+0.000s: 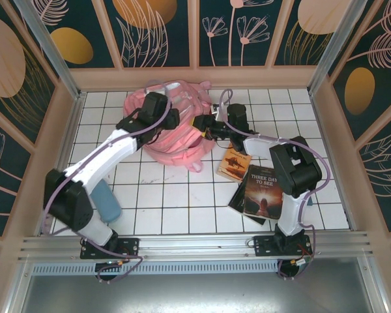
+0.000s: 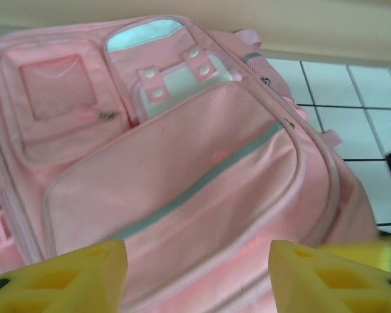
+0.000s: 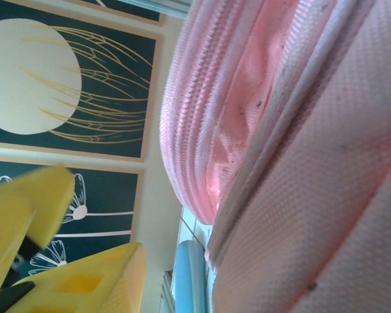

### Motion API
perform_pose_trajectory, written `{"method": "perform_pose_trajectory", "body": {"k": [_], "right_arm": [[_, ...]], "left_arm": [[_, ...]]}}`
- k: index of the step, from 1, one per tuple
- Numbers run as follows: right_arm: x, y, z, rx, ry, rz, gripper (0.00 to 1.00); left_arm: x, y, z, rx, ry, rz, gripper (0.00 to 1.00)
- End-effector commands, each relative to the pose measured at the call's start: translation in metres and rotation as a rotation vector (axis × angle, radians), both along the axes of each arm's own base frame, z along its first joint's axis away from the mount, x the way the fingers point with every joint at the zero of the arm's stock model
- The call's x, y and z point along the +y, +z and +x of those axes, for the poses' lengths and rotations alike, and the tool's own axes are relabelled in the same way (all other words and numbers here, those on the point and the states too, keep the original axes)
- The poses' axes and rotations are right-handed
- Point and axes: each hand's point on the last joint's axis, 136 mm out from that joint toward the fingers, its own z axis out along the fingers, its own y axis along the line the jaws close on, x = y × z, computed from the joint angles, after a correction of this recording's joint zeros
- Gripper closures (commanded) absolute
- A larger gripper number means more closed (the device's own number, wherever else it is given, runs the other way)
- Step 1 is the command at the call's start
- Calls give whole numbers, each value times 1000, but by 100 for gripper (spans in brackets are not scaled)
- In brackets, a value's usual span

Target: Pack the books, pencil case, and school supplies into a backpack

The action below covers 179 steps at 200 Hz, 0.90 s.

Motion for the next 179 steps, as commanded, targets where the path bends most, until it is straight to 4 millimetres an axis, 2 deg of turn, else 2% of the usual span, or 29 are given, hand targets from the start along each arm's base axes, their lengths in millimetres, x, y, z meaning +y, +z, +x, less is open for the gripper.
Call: {"method": "perform_pose_trajectory", "body": {"k": [1,28,53,87,126,159,179], "right_arm": [[15,47,2,-119,53,94,52],[20,54,0,-125,63,100,53],[24,56,-3,-126,71,94,56],[28,59,-7,-127,85,86,61],[29,63,-10,-127,94,82,71],[29,64,-12,-124,96,78,74],[28,63,-11,-121,91,77,76]], "left_arm": [[0,-21,-39,123,-7,-128,40],[-30,-35,-72,164,-126,-283,41],[-42,-57,-84,208,-144,-296,45],[-51,-80,-78,240,-139,-287,54],[-44,-107,-68,257,-98,-207,60],[-38,-119,-65,269,-62,-158,63],[-38,-115,-61,239,-63,-162,66]]}}
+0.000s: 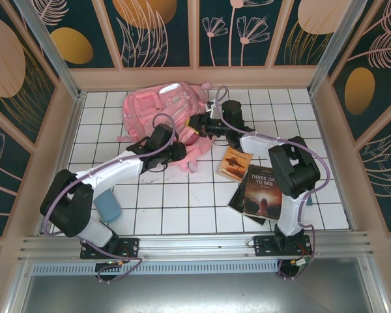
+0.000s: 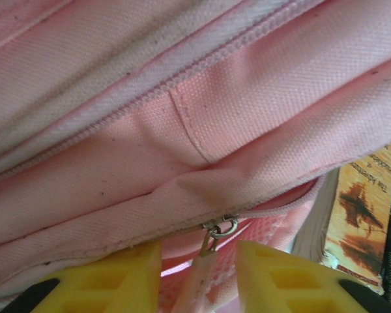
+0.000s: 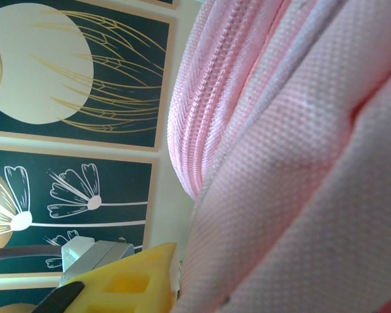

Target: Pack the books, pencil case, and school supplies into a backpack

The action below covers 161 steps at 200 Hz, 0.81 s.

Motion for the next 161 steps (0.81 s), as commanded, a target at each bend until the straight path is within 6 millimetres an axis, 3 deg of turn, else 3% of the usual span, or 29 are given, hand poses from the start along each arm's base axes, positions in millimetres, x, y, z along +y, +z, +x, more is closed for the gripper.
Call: {"method": "perform_pose_trajectory", "body": {"k": [1,18,45,84,121,125,161], "right_arm": [[8,50,-3,-146,43,73,77],[9,50,-2,-141,42,77,79],[8,52,-1,-145,33,77,83],[-3,37,10,-130,-60,12,92],[-29,29,26,-125,-184,-13,96],[-32,28,28,-124,-194,-14,96],[-48,22,39,-117,-244,-24,97]], "left_arm": [[4,2,8,-45,23,22,66],[0,0,8,-37,6,10,68],[-4,-5,6,-18,-15,7,83],[1,6,4,-40,-15,23,100],[27,12,0,-32,43,63,100],[35,4,-4,-12,53,76,100],[75,-4,-13,18,124,87,100]]}}
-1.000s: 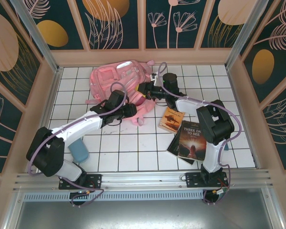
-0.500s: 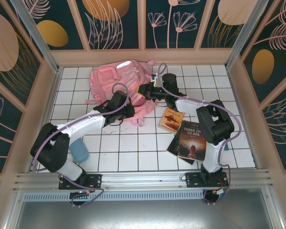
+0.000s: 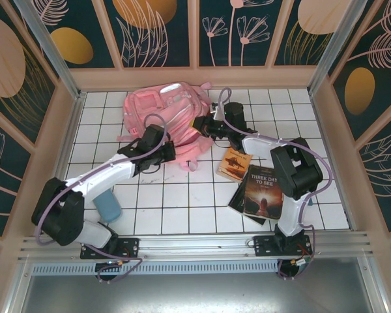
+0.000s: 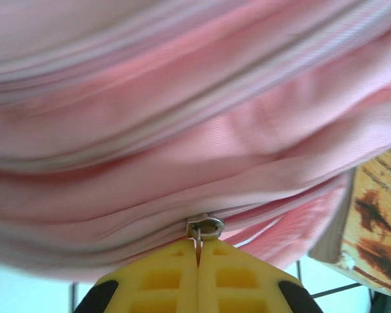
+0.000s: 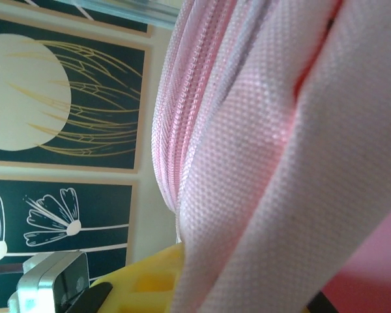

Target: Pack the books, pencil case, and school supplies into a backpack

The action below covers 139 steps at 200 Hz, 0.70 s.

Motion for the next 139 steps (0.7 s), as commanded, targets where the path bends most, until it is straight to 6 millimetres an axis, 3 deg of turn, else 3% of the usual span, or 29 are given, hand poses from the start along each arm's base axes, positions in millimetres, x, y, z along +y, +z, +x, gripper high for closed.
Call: {"method": "perform_pose_trajectory", "body": {"k": [1,38,72,139], "right_arm": [[-28,37,25,-130,-127,24,97],[-33,38,28,-135,-146,19,98],[-35,39,28,-141,-144,13,98],[-41,40,26,-172,-137,-14,99]], "left_arm": [[40,-12,-8,38,78,68,100],[84,-30,-9,93,194,130,100],[131,-43,3,119,360,201,100],[175,-46,49,72,482,182,100]]}}
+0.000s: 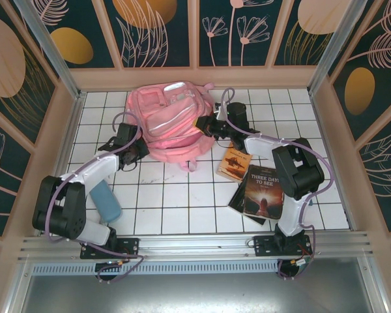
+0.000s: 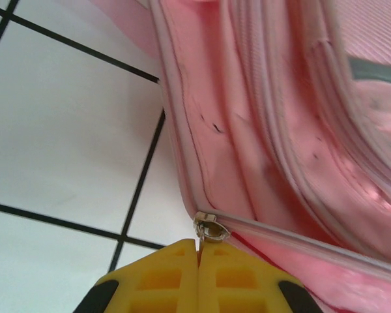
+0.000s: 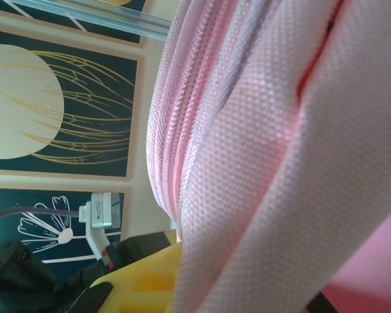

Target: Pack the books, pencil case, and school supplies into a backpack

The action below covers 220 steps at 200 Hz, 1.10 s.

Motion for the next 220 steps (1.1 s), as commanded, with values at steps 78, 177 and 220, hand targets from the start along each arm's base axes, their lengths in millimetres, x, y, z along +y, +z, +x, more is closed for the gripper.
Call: {"method": "perform_pose_trajectory", "body": {"k": [78,177,220], "right_arm": [[-4,33,6,-105,-2,7,74],[-198,-59,-72,192,-527,-890,20],[-244,-94,-135,358,-531,-963,13]], "left_arm": [[84,25,50,-55,235,124,60],[16,78,26,-145,-35,-37,29],[-54,87,30,-184,-187,-108,27]]}}
